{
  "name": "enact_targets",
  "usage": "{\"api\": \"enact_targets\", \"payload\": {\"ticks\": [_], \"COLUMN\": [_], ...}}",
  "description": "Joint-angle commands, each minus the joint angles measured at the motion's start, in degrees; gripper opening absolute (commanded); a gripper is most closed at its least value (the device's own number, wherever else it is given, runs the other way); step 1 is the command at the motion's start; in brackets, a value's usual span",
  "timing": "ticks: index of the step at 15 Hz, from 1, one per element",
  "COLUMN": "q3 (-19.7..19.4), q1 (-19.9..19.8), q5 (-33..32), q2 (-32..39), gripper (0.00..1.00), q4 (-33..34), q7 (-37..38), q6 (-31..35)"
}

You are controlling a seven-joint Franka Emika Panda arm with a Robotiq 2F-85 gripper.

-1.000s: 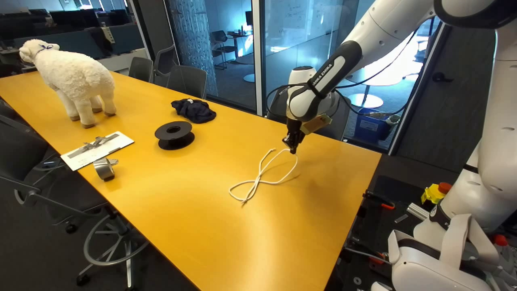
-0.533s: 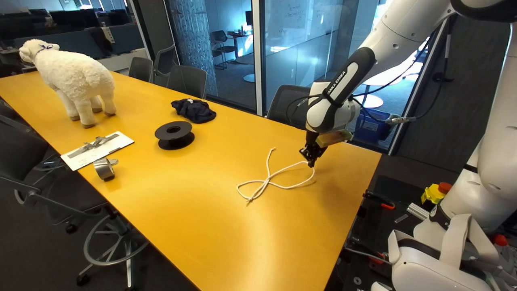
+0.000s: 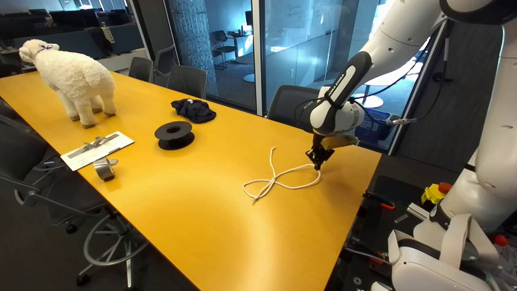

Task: Unfold the rope on the table

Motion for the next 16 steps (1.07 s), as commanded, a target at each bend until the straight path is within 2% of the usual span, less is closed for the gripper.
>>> {"api": "enact_targets", "payload": {"ticks": [1,2,7,11,12,14,16], "q3": [-0.3,-0.5,-1.5,0.4,0.9,2.6,6.0], "q1": [0.0,0.3,3.1,5.4,5.9,6.7,6.2], "q5": [-0.3,-1.0,-9.4,-14.7,-15.4,-14.6,-12.0], "q2": [0.2,0.2,-0.3,0.3,0.5,1.2,2.1], "gripper": [0.29,0.29,0.66,0.96,1.00,1.00,1.00], "q4": [0.6,0.7,3.3,7.1,7.9,9.9,11.8], "q7": [-2.2,-2.3,-2.6,-4.6,-5.3,-6.5,-11.5], "q6": [1.9,2.0,0.3,-1.1,-1.4,-2.1,-3.7]}}
